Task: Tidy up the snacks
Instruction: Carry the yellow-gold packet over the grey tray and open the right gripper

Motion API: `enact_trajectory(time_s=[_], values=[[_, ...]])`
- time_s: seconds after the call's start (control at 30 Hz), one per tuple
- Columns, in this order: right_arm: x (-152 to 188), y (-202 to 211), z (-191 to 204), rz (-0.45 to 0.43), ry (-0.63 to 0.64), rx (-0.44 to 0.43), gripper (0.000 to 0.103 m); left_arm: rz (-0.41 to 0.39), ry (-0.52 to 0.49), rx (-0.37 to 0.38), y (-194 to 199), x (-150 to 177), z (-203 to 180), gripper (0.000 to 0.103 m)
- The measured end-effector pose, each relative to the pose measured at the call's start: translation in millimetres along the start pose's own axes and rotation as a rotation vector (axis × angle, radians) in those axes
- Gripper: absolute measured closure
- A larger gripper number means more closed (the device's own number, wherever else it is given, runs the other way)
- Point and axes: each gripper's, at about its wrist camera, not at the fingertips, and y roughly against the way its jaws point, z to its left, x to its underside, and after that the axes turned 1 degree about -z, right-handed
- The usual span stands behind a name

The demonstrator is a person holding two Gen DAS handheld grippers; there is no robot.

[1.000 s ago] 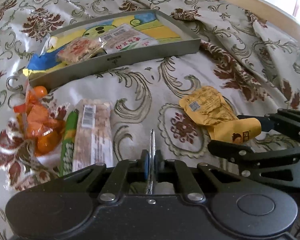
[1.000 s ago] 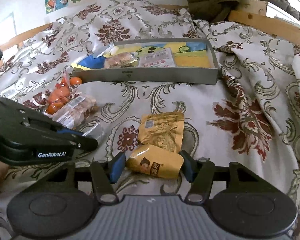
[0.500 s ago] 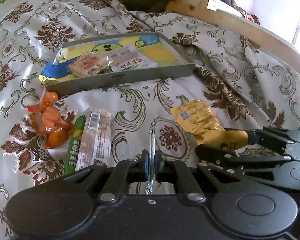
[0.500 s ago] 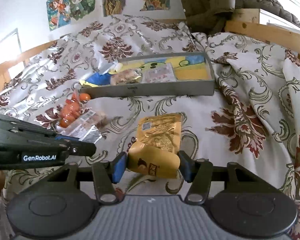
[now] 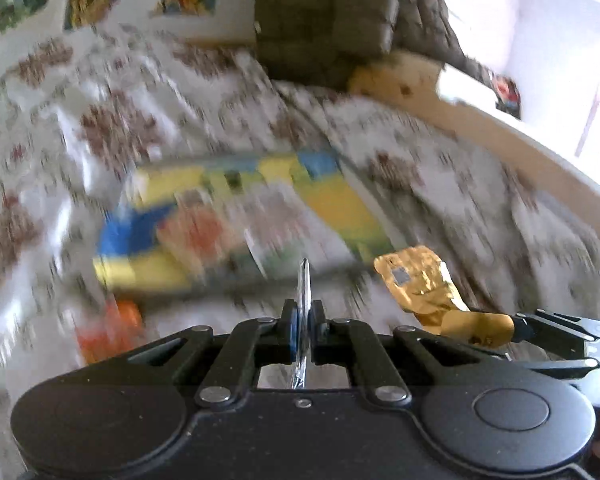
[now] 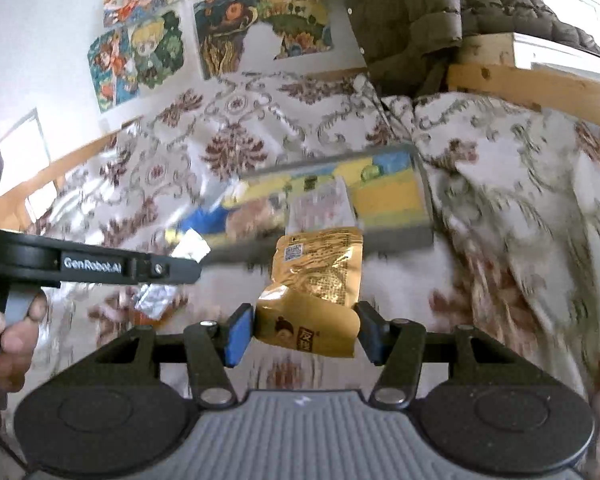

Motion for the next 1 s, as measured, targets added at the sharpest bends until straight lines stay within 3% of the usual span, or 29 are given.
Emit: enact_trajectory(time_s=[0.17,0.33,0.5,0.7,1.0], values=[[-66.8,-62.1,1.8,-0.078,0.035,-0.032,0.044,-0.109,0.043,-0.036,-25.9,-37.1,36.1,0.098],[-96.1,-123.0,4.7,-0.085,0.074,-0.031,0.044,-0.122,0.058,-0.032,-74.2,-59.1,53.6,0.098],[-94.5,-165.8,-3.9,-0.005,0.174,0.069,0.044,-0.117,0.142,0.001,-119.5,-51.7,61.3,0.098],[-82.7,-183.8,-32.2,0.056,0.182,0.129,0.043,-0.126,0.238,0.07,-154.5,-47.3,63.6,0.098],[-69.1,-192.6,-44.7,0.101,0.158,0.143,0.041,-0.06,0.237,0.066,-180.8,-38.8,51.7,0.097]])
